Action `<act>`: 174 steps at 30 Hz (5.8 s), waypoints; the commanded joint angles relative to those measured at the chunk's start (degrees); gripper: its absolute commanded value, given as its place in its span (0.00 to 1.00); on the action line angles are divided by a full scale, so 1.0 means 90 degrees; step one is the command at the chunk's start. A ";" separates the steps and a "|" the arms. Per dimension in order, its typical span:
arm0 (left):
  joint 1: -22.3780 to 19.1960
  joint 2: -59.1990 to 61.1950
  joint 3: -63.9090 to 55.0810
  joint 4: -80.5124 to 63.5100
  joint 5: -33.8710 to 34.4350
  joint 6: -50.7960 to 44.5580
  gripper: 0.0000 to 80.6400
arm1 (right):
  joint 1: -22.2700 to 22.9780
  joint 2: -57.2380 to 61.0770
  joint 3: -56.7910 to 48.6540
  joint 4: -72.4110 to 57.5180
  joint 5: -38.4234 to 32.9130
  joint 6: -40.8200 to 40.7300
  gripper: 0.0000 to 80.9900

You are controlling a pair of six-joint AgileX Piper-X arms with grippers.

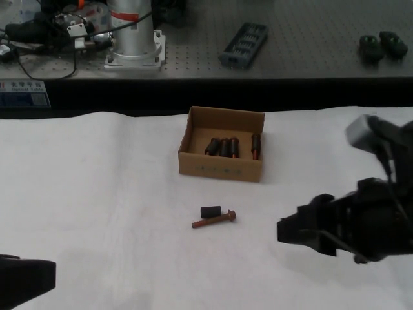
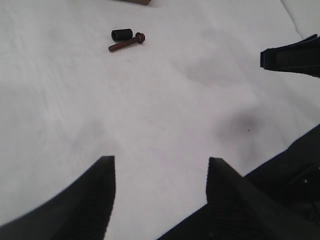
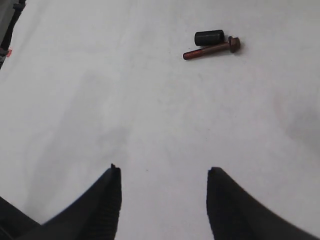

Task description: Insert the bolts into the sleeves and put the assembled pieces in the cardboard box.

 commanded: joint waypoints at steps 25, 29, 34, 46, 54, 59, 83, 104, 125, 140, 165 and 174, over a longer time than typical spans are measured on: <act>-0.1218 0.4993 -0.0650 -0.2853 -0.0030 0.3474 0.50 | -0.0003 -0.0892 -0.0201 -0.0345 -0.0141 -0.0279 0.49; -0.1425 0.5513 -0.1086 -0.2676 -0.0111 0.3473 0.50 | -0.0003 -0.1028 -0.0201 -0.0316 -0.0141 -0.0434 0.49; -0.1499 0.5401 -0.1157 -0.2490 -0.0423 0.3312 0.44 | -0.0003 -0.0851 -0.0173 -0.0292 -0.0105 -0.0543 0.49; -0.1423 0.3987 -0.1157 -0.1828 -0.0486 0.2859 0.37 | -0.0003 0.1503 -0.0846 -0.0771 -0.0549 0.0660 0.49; -0.1425 0.2639 -0.1157 -0.1152 -0.0809 0.2859 0.37 | -0.0003 0.3125 -0.1870 -0.0771 -0.0380 0.1500 0.49; -0.1425 0.1895 -0.1157 -0.1068 -0.1113 0.2854 0.37 | -0.0003 0.4050 -0.2463 -0.0771 -0.0377 0.2546 0.49; -0.1425 0.0622 -0.1157 -0.0804 -0.1134 0.2570 0.37 | -0.0003 0.5289 -0.3167 -0.0767 0.0072 0.5915 0.41; -0.1425 0.0622 -0.1157 -0.0804 -0.1134 0.2570 0.37 | -0.0355 0.5795 -0.3167 -0.1199 -0.0053 0.5915 0.41; -0.1425 0.0625 -0.1157 -0.0852 -0.1511 0.2570 0.37 | -0.0358 0.5980 -0.3167 -0.1398 -0.0534 0.5909 0.33; -0.1425 0.0625 -0.1157 -0.0852 -0.1569 0.2570 0.37 | -0.0466 0.5794 -0.3167 -0.1454 -0.0377 0.5553 0.33; -0.1425 0.0625 -0.1157 -0.0870 -0.1568 0.2810 0.37 | -0.0505 0.5548 -0.3167 -0.1000 0.0085 0.5455 0.33; -0.1425 0.0625 -0.1157 -0.1193 -0.1568 0.2808 0.37 | -0.0620 0.5724 -0.3167 -0.1021 -0.0068 0.5455 0.33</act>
